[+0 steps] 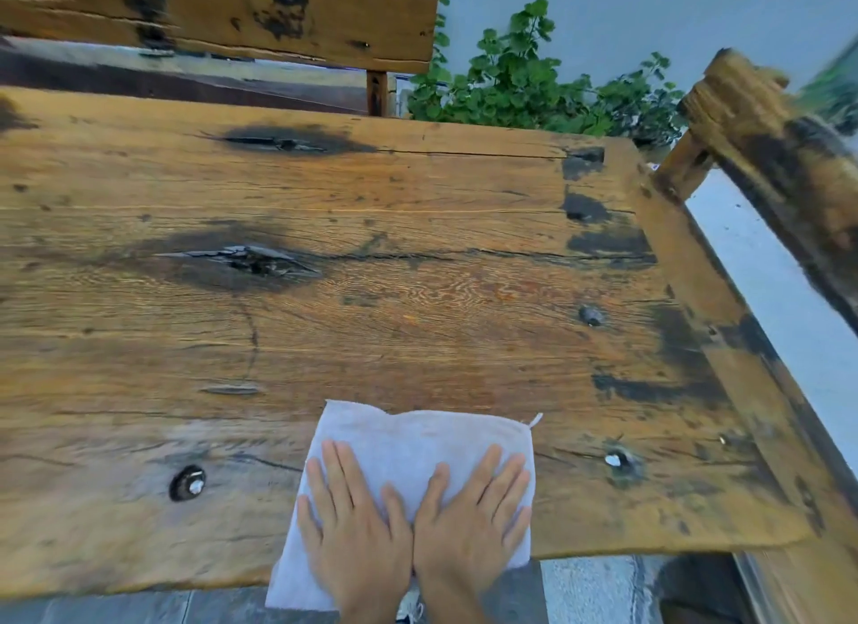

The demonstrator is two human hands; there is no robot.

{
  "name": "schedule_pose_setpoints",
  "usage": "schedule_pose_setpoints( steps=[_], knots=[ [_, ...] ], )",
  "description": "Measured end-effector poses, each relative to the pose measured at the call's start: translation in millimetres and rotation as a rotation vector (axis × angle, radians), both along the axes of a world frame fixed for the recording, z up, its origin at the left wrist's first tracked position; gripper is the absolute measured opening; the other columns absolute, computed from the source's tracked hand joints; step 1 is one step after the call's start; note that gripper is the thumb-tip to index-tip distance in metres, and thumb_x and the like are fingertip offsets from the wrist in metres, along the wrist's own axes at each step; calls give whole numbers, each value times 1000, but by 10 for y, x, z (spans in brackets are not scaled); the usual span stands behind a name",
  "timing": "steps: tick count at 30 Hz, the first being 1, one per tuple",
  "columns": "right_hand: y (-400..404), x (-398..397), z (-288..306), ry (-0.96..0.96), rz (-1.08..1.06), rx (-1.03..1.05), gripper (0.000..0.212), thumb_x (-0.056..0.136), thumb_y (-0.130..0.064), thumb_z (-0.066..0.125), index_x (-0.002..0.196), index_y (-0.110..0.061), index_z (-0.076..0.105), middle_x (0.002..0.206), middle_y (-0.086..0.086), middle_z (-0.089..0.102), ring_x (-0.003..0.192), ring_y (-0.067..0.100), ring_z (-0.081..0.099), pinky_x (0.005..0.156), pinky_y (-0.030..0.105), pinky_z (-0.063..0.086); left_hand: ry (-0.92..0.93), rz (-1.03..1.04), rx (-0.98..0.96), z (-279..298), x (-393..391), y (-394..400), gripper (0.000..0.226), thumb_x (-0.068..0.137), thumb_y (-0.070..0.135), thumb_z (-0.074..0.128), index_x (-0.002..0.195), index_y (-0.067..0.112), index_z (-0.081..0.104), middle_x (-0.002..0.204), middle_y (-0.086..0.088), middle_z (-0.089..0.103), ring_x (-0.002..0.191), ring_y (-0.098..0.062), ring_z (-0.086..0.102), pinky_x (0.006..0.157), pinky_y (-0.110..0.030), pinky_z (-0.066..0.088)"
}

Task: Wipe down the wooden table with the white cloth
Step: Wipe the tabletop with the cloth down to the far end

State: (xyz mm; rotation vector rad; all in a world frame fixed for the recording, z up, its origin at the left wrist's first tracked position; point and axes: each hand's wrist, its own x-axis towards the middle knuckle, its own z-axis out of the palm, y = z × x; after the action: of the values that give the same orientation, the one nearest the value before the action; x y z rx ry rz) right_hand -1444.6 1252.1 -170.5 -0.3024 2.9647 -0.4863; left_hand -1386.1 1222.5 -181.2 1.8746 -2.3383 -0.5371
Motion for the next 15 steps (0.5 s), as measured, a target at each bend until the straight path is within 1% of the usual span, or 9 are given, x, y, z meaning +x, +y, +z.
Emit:
schedule_pose_setpoints(
  steps=[3, 5, 8, 11, 13, 15],
  knots=[
    [-121, -42, -2, 8, -79, -6, 77, 92, -54, 32, 151, -6, 45, 161, 20, 36, 149, 34, 36, 116, 57, 27, 6, 76, -24, 6, -81, -58, 70, 94, 40, 25, 155, 8, 34, 161, -8, 37, 145, -28, 42, 113, -53, 30],
    [-225, -122, -53, 15, -110, 7, 75, 93, -53, 35, 150, -5, 46, 161, 21, 35, 148, 35, 37, 116, 57, 26, 11, 103, -26, -23, -178, -133, 68, 95, 40, 23, 155, 8, 35, 161, -7, 38, 145, -29, 43, 113, -53, 30],
    [-374, -314, -141, 61, -102, 31, 77, 91, -53, 40, 151, -4, 44, 162, 22, 32, 149, 36, 35, 116, 58, 25, 24, 106, -50, -61, -375, -307, 70, 94, 40, 24, 155, 7, 34, 161, -8, 37, 146, -30, 41, 115, -54, 27],
    [-658, -612, -229, 81, -86, 33, 80, 89, -52, 43, 152, -3, 40, 163, 23, 30, 151, 35, 31, 117, 59, 22, 30, 90, -82, -138, -656, -603, 75, 92, 45, 28, 155, 6, 32, 163, -9, 33, 148, -32, 37, 116, -55, 24],
    [-859, -823, -277, 55, -85, 57, 83, 88, -54, 40, 154, -4, 37, 164, 22, 26, 153, 34, 26, 119, 59, 20, 19, 92, -90, -208, -843, -803, 78, 90, 47, 31, 156, 5, 29, 165, -10, 29, 150, -32, 32, 118, -55, 21],
    [-1049, -999, -286, 41, -67, 74, 85, 89, -56, 33, 156, -4, 33, 166, 22, 22, 155, 32, 20, 121, 58, 17, 13, 82, -89, -254, -1001, -981, 80, 90, 47, 32, 157, 4, 27, 166, -11, 27, 152, -32, 28, 119, -55, 18]
  ],
)
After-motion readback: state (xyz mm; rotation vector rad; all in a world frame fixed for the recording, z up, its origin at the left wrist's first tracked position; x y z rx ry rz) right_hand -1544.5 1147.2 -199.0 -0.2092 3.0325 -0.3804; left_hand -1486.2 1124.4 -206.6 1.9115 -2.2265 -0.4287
